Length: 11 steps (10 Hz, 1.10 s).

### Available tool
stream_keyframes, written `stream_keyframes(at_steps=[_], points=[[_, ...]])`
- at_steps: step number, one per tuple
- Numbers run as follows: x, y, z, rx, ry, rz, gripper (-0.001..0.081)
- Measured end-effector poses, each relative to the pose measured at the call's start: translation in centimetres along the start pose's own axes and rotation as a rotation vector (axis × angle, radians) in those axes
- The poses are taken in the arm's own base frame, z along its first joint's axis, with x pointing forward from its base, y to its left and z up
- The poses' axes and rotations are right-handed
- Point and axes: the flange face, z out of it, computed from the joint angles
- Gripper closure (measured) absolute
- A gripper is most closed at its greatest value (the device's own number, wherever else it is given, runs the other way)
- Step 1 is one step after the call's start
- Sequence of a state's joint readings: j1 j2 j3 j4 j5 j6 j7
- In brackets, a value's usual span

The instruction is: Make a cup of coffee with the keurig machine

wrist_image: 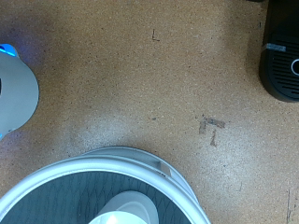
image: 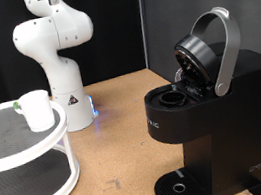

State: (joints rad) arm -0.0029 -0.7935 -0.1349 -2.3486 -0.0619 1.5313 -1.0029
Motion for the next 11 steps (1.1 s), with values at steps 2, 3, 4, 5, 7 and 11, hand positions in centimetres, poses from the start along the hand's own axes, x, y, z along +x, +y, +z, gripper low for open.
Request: stream_keyframes(at_steps=[2,3,4,5,7,11], points=[[0.1,0.0,0.2,0.001,-0.001,0.003,0.0003],[-0.2,0.1,0.2,-0.001,-0.003,0.008,0.0003],[-1.3,0.6,0.2,-0.003,-0.013,0.021,0.0003],[-2.7,1.3,0.1,-0.003,-0.009,0.033,0.0003],[-5.8,2.6,0.1,-0.007,0.01,0.051,0.0003],[-11.9,4.5,0.0,-0.026,-0.005,0.017,0.0003]])
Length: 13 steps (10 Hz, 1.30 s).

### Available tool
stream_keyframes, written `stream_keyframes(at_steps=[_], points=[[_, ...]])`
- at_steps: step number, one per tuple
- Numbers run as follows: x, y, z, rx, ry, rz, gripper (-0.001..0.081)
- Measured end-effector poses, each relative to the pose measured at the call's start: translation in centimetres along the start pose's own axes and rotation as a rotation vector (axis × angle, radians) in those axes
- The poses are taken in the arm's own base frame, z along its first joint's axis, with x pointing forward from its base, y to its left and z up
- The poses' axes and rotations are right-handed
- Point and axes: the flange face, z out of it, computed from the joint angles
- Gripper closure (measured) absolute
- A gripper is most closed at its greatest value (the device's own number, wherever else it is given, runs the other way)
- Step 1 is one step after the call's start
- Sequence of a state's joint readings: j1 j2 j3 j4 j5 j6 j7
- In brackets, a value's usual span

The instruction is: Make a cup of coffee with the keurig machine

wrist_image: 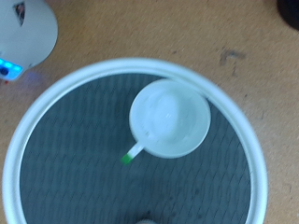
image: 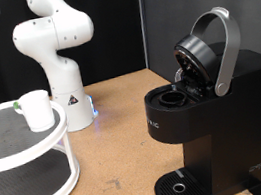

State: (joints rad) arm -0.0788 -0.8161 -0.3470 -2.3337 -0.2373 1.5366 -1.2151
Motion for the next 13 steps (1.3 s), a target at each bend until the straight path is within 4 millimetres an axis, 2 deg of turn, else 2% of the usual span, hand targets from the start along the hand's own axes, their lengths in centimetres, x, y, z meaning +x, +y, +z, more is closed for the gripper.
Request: stream_keyframes(at_steps=[4,7,9,13], points=[[-5.1,1.5,-0.1,-0.002,0.021,-0.004,0.0003],[-5.1,1.5,0.6,0.009,0.022,-0.01,0.0003],[-6.1,2.2,2.2,0.004,0.056,0.015,0.0003],[-7.7,3.9,8.2,-0.037,0.061,0.038,0.0003]])
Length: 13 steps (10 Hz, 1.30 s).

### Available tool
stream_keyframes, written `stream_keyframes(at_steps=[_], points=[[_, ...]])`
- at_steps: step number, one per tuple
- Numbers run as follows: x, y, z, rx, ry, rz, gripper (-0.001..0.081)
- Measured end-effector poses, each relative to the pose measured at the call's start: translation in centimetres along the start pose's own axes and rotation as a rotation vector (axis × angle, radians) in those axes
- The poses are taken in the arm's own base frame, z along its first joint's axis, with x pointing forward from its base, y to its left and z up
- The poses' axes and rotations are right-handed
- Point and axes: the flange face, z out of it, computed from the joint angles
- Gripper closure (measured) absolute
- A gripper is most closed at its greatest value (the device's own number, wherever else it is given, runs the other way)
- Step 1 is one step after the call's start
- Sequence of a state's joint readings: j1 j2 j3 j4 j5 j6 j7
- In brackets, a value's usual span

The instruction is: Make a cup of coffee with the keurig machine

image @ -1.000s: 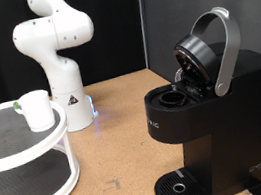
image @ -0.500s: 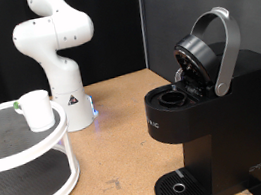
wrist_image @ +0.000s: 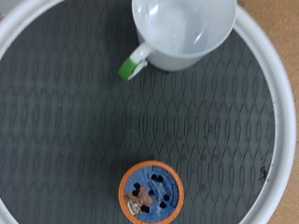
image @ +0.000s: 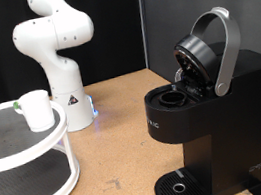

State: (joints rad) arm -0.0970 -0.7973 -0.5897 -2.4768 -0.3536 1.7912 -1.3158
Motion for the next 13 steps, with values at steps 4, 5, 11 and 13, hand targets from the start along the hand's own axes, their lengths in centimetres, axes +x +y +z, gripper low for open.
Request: stream_keyframes(at_steps=[4,5,11,13], points=[[-0.1,1.5,5.7,0.019,-0.074,-0.001,0.0003],[-0.1,1.5,5.7,0.018,-0.073,-0.003,0.0003],[0.9,2.1,10.0,-0.006,-0.091,-0.043,0.0003],[1.1,2.3,11.8,-0.005,-0.097,-0.044,0.0003]])
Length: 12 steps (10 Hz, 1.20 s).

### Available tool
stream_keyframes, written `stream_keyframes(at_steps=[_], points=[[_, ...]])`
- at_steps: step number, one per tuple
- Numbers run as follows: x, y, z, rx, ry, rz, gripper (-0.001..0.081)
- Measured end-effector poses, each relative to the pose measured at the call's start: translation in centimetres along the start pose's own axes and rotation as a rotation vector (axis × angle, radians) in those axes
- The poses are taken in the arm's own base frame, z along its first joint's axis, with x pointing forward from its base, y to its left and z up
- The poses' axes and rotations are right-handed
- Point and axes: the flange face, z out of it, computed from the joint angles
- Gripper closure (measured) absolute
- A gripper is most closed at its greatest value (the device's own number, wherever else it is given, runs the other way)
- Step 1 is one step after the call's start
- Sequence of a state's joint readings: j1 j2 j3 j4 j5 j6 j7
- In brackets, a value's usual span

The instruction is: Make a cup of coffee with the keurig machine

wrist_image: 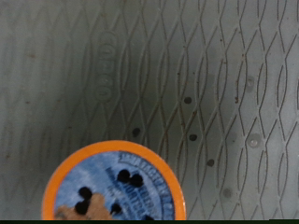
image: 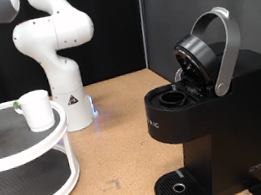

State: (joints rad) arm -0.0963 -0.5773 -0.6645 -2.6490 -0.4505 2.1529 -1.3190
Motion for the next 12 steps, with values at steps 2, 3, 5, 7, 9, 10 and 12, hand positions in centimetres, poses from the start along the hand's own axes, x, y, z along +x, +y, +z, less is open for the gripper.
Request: stream_keyframes(at_steps=[2,3,5,7,9,10,12], points=[[-0.2,0.0,1.4,-0.006,-0.003,-0.002,0.0003],[-0.3,-0.1,1.8,-0.008,-0.001,-0.002,0.0003],[-0.6,-0.4,2.7,-0.016,-0.003,0.002,0.0003],[-0.7,-0.7,3.8,-0.026,-0.013,0.004,0.0003],[-0.7,-0.8,4.8,-0.027,-0.015,0.007,0.0003],[-0.7,-0.8,5.2,-0.026,-0.015,0.009,0.0003],[-0.7,-0.7,5.7,-0.026,-0.018,0.01,0.0003]])
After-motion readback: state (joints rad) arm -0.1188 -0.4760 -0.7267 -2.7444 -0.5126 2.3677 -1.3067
